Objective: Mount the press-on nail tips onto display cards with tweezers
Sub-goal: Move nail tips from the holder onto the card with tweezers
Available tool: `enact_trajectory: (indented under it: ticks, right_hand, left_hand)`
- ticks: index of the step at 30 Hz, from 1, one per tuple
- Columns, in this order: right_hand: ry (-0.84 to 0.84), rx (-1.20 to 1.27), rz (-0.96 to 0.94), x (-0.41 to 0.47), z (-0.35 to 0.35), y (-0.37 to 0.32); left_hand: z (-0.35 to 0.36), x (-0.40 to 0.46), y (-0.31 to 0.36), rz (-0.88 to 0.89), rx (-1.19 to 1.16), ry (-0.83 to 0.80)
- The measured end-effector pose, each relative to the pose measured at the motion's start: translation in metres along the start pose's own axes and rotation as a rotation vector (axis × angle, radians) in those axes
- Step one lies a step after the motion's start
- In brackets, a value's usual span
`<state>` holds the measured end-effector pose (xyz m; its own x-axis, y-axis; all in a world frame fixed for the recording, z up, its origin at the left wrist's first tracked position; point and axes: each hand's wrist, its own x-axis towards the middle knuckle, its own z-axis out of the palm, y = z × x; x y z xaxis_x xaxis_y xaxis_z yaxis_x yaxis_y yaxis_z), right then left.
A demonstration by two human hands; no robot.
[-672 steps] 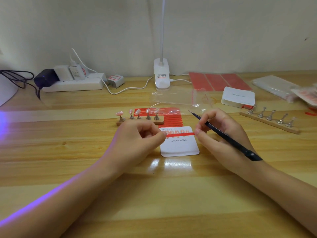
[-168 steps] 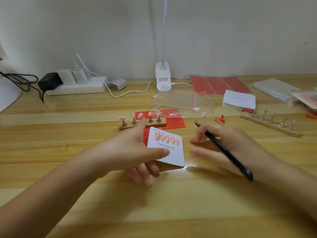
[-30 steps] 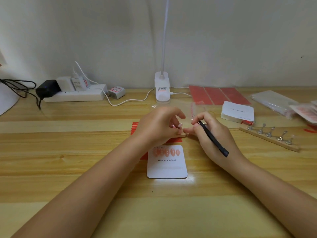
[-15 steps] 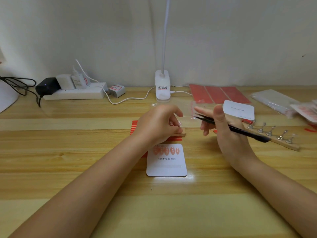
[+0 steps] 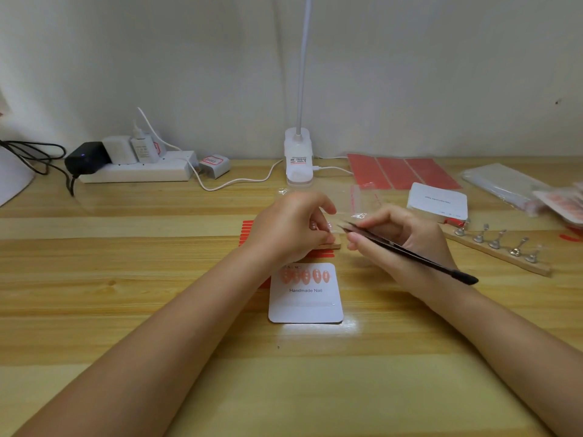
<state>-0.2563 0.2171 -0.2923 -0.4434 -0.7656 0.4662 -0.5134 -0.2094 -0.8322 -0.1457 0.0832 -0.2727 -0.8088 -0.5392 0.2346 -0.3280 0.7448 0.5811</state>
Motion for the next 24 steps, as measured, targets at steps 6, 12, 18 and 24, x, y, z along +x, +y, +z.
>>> enact_trajectory:
  ticks: [6,12,18,24]
  right_hand:
    - [-0.067,-0.156,-0.185,0.0,0.0009,0.003]
    - [-0.065,-0.313,-0.346,0.0016,0.0013,0.007]
    - [-0.068,-0.357,-0.383,0.0016,0.0014,0.0061]
    - [-0.039,-0.301,-0.318,0.0005,0.0039,0.0057]
  left_hand:
    - [-0.001,0.0005,-0.0001,0.006,-0.002,-0.007]
    - [0.0003,0.0002,-0.0007,0.015,0.004,-0.002]
    - [-0.0005,0.0022,-0.0001,0.019,0.005,-0.014]
    - [-0.0004,0.0022,-0.0003,0.042,0.02,-0.016]
